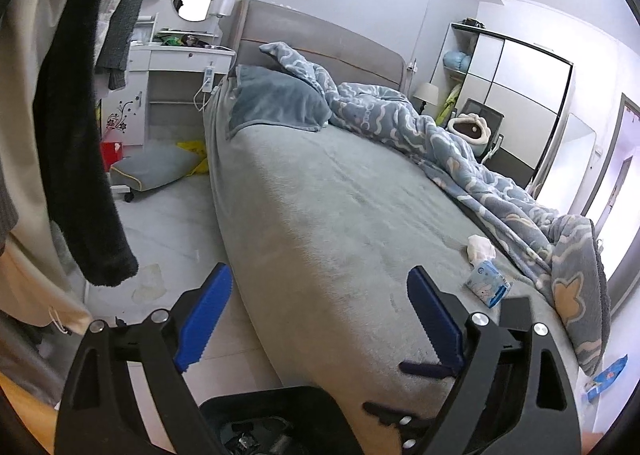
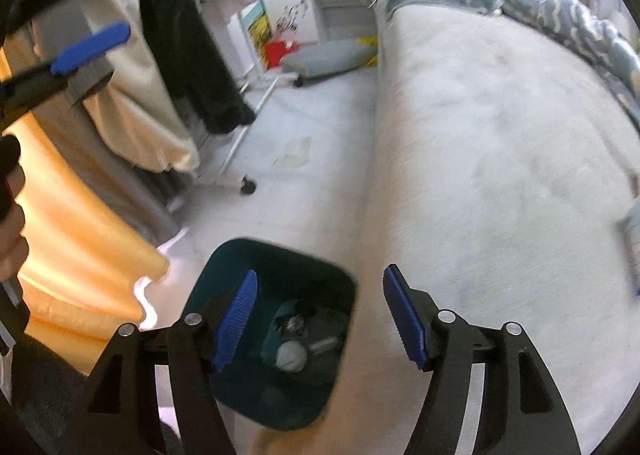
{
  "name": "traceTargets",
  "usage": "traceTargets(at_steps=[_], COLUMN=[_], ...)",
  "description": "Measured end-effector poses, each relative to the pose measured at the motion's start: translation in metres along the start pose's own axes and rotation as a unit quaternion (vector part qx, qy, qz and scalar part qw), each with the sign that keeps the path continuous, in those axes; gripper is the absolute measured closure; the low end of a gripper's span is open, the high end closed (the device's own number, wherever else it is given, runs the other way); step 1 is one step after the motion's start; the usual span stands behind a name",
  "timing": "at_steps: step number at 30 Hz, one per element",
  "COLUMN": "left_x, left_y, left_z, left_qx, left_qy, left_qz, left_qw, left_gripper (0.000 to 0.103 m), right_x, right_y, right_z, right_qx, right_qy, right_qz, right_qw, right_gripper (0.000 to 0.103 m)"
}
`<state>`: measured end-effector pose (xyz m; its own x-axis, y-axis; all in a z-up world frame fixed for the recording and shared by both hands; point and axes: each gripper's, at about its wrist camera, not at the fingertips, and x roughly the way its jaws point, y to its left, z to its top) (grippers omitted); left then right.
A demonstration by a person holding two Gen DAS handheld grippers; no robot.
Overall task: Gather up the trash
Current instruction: 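Move both tools back over the bed toward the tissue pack and tape core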
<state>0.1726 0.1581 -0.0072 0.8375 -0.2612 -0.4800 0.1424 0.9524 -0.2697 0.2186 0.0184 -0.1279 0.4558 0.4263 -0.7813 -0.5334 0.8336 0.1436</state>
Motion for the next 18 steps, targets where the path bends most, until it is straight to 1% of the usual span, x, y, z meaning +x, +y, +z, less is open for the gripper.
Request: traceTargets(at_steps=[4, 10, 16, 18], left_x=[0.010, 0.022, 0.036, 0.042], left_y=[-0.008, -0.021, -0.039, -0.047], left_z=[0.003, 0.008, 0.011, 0.010], left_qx=[-0.013, -0.016, -0.005, 0.002], left_qy=[0.003, 0.004, 0.007, 0.011], left_qz=[-0.009, -0.012, -0.019, -0.022], left_qw=[0.9999, 0.9998, 0.9998, 0.9997], left_gripper=[0.011, 0.010, 0.008, 0.008], right_x=[-0.019, -0.036, -0.054, -0.062], right_y=[-0.021, -0.056, -0.091, -0.104], right_z=[0.007, 0.010, 0.008, 0.007], right_qx=[0.006, 0.019, 0.034, 0.040], right_qy=[-0.034, -0.053, -0.072, -0.081], right_qz=[-0.019, -0.034, -0.057, -0.068], right_qw=[0.999, 0.998, 0.995, 0.994], right_gripper=[0.034, 0.033, 0.032, 0.029])
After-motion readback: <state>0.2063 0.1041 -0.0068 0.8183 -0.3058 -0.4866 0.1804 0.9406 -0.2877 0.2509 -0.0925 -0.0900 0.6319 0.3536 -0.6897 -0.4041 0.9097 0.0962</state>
